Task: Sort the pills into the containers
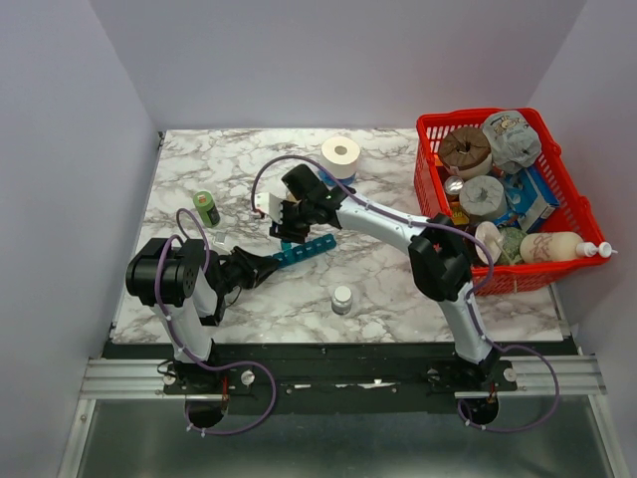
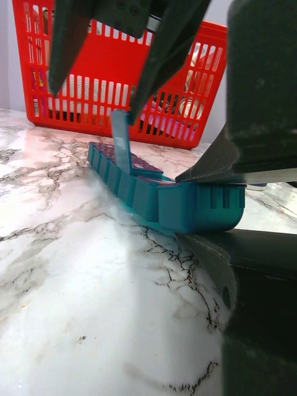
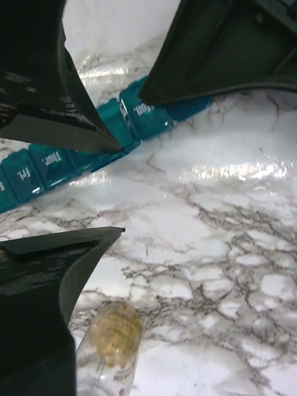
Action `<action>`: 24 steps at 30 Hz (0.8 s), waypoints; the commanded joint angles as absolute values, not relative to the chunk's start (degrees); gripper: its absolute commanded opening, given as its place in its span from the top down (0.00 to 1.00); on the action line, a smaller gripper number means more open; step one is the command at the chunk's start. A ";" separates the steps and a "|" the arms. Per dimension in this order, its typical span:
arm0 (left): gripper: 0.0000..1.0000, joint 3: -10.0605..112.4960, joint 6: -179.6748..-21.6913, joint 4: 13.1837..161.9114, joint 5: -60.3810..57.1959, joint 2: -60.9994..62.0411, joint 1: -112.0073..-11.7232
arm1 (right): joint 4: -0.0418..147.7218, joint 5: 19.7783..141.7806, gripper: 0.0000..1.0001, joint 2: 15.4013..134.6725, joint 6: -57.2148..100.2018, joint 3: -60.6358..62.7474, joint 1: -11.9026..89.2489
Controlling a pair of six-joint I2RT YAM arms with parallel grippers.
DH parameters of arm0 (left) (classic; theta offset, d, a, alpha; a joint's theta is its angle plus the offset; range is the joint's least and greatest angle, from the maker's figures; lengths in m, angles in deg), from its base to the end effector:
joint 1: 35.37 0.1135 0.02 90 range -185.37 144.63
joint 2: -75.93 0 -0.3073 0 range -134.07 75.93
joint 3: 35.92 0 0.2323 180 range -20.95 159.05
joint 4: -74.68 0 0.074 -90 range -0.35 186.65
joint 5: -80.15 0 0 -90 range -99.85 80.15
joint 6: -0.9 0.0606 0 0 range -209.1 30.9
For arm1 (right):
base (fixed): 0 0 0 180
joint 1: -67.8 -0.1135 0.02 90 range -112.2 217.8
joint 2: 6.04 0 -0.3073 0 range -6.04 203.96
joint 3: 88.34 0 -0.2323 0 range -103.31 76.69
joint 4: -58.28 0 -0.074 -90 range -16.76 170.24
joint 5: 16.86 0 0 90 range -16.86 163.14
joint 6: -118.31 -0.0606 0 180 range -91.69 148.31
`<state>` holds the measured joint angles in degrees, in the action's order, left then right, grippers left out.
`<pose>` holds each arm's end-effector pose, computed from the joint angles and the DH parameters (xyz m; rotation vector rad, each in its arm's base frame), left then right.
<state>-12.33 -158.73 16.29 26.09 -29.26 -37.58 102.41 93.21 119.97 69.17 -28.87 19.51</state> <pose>0.2460 -0.0451 0.1318 -0.8059 2.0313 -1.3878 0.3283 0.3996 0.2402 -1.8098 1.6125 0.4848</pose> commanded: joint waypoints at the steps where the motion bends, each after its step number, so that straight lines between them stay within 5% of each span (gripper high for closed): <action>1: 1.00 -14.01 -154.67 23.56 23.19 -30.86 -37.65 | 97.33 89.22 0.42 119.20 67.42 -28.25 20.16; 24: 1.00 -13.83 -154.84 23.65 23.28 -31.21 -37.65 | 96.62 91.07 0.39 120.35 59.86 -33.17 21.22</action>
<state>-12.13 -158.71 16.31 26.11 -29.24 -37.58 97.08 89.08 123.67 62.31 -30.49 20.67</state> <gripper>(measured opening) 0.357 0.599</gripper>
